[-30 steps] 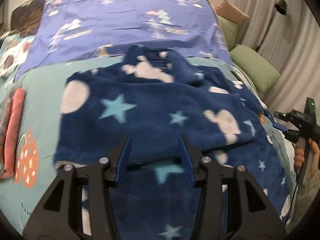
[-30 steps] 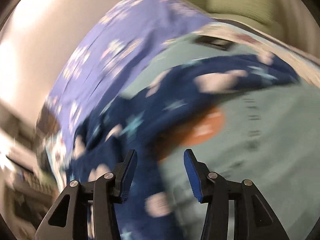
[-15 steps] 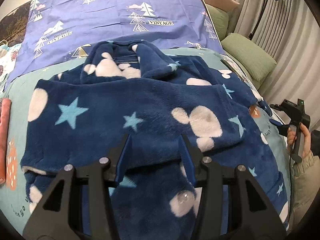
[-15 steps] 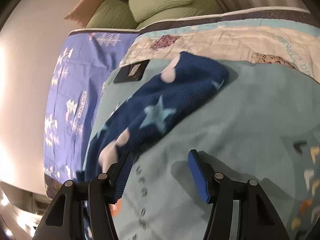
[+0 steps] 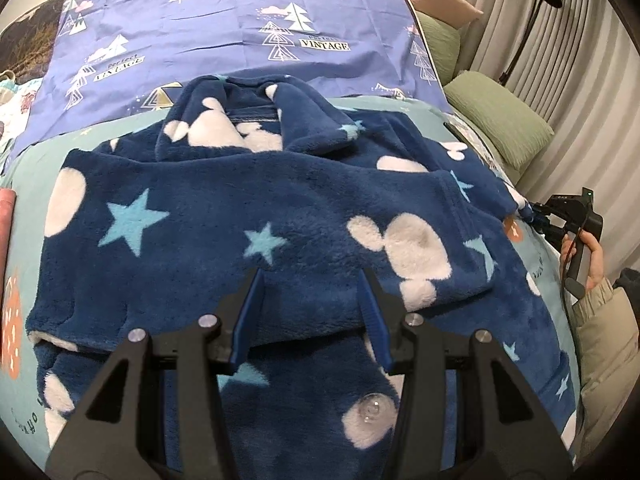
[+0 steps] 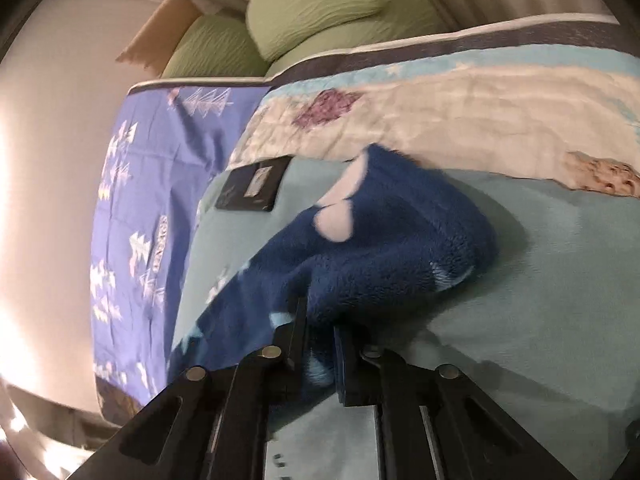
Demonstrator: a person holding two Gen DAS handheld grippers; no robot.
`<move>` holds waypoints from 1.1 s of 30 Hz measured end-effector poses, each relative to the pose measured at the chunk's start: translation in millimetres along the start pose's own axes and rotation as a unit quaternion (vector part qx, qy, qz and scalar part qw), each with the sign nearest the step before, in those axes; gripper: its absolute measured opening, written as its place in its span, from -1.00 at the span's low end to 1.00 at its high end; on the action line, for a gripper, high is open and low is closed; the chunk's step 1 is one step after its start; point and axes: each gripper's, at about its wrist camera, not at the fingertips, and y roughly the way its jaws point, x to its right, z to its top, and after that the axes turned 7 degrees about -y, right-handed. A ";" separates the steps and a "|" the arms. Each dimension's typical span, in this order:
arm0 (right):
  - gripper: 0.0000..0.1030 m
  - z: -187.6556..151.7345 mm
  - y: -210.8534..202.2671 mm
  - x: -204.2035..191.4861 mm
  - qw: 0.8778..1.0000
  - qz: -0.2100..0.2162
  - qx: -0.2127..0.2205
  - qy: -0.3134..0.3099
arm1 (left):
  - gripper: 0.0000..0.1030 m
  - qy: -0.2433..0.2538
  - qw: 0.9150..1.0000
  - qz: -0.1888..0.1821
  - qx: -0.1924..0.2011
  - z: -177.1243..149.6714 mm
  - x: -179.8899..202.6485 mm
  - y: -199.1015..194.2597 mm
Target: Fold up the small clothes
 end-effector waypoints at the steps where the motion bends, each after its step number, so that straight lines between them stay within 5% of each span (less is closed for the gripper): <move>1: -0.84 -0.6 -5.1 -8.4 1.000 0.005 0.008 -0.016 | -0.03 -0.003 1.000 -0.001 0.001 0.9 -1.5 -0.2; 6: -0.84 -9.4 -37.8 -77.9 0.992 0.046 0.039 -0.111 | -0.03 -0.019 1.000 -0.009 0.006 3.2 -10.2 -3.9; 11: -0.84 -53.4 -67.9 -184.6 0.959 0.098 0.053 -0.261 | -0.03 -0.031 0.999 -0.017 0.014 4.0 -16.6 -10.6; 15: -0.82 -129.7 -78.1 -263.8 0.906 0.132 0.038 -0.400 | -0.03 -0.045 0.999 -0.018 0.022 5.3 -26.9 -17.2; 19: -0.78 -211.6 -68.5 -295.7 0.861 0.168 -0.013 -0.479 | -0.03 -0.065 0.997 -0.022 0.025 5.9 -41.8 -21.9; 23: -0.59 -302.0 -34.0 -296.7 0.796 0.172 -0.148 -0.561 | -0.02 -0.081 0.996 -0.025 0.021 2.7 -55.4 -24.4; 26: -0.56 -335.6 -22.0 -276.3 0.763 0.160 -0.213 -0.589 | -0.02 -0.081 0.996 -0.027 0.019 -0.6 -59.8 -26.4; 28: -0.49 -337.5 -30.0 -264.8 0.762 0.158 -0.219 -0.589 | 0.02 -0.078 0.996 -0.031 0.020 -0.9 -60.0 -27.9; 30: -0.33 -325.7 -38.8 -256.1 0.774 0.160 -0.211 -0.576 | 0.07 -0.071 0.996 -0.039 0.024 0.4 -55.7 -29.0; 33: -0.02 -293.7 -54.4 -244.8 0.808 0.156 -0.175 -0.540 | 0.19 -0.055 0.997 -0.058 0.022 1.8 -43.9 -28.8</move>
